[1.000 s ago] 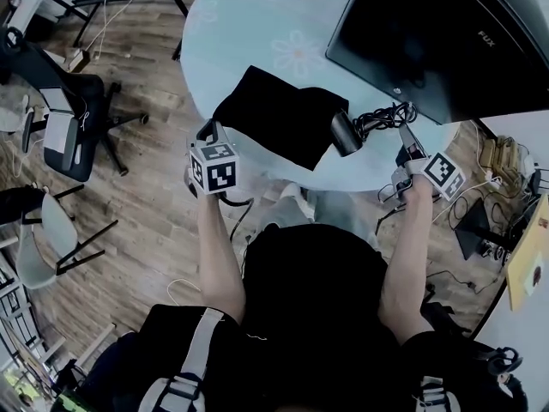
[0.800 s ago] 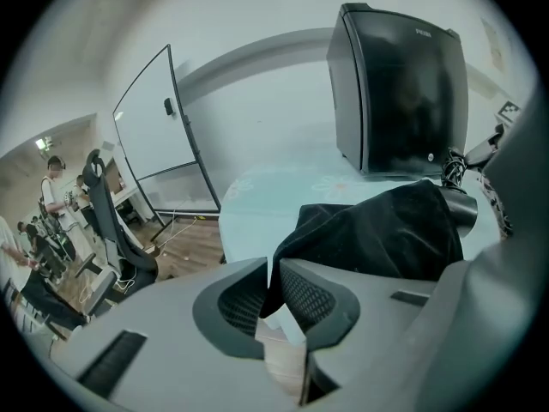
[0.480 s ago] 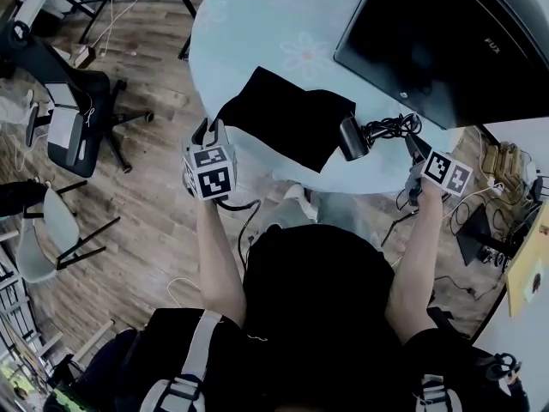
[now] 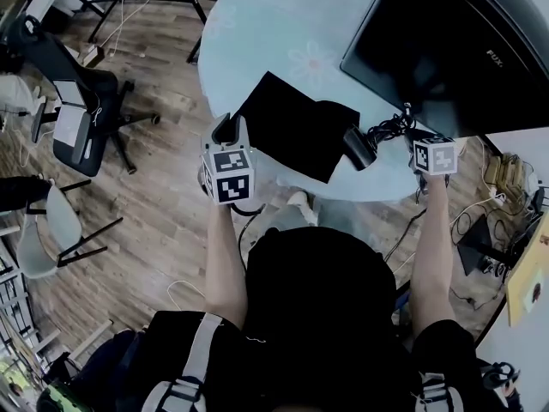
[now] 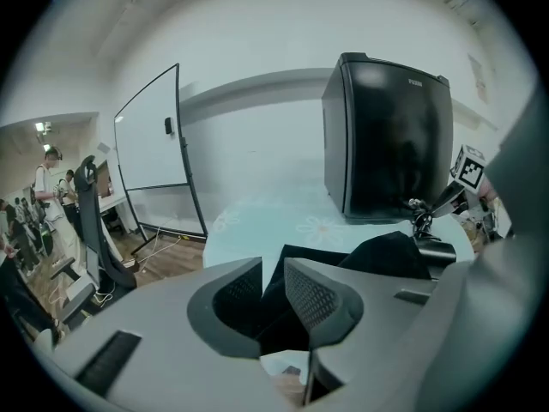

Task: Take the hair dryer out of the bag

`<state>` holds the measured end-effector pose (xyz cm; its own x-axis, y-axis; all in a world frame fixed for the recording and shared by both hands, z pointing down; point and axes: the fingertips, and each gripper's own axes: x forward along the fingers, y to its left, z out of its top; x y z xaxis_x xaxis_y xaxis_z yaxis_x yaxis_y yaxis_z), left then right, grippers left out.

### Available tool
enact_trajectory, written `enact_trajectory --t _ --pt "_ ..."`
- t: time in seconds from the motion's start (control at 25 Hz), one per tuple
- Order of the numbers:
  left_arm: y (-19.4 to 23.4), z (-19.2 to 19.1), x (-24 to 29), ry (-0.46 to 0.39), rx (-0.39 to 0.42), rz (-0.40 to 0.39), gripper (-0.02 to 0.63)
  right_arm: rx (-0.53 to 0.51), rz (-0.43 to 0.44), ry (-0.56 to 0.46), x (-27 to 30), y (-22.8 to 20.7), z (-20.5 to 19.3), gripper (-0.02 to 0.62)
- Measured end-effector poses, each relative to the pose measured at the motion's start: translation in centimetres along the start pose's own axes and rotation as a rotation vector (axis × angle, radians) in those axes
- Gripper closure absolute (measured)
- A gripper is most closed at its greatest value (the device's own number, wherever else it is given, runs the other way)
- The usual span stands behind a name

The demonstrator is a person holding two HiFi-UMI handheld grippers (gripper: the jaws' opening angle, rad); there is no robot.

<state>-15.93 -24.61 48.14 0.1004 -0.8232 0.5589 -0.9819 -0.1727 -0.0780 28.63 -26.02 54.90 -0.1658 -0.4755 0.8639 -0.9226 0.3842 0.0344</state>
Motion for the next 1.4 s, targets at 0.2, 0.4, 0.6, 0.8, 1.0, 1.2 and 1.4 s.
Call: enact_trajectory --t 0.2,0.4,0.6,0.8,1.0,1.2,1.4 --pt "-5.2 2.8 0.3 -0.059 0.04 -0.098 0.523 0.011 -0.095 -0.035 1.2 0.2 0.9 0.538" --pt "-9.6 7.6 0.3 -0.182 0.054 -0.202 0.573 0.119 -0.126 -0.226 -2.3 1.4 3.8 0.523" --pt "-13.8 14.2 -0.9 -0.34 0.069 -0.313 0.592 0.184 -0.125 -0.531 -9.8 2.0 9.9 0.546" --pt "-18.1 20.7 -2.6 -0.451 0.117 -0.38 0.592 0.191 -0.155 -0.804 -18.6 1.5 15.0 0.588" --pt "-20.6 25.7 -4.2 -0.545 0.148 -0.406 0.593 0.154 -0.167 -0.976 -24.2 3.1 18.5 0.591" --pt "-22.9 27.3 -6.7 -0.597 0.098 -0.448 0.594 0.131 -0.152 -1.103 -28.0 5.7 19.1 0.592" --pt "-25.2 25.8 -9.0 -0.624 0.07 -0.525 0.594 0.178 -0.153 -1.1 -28.2 7.4 18.1 0.594"
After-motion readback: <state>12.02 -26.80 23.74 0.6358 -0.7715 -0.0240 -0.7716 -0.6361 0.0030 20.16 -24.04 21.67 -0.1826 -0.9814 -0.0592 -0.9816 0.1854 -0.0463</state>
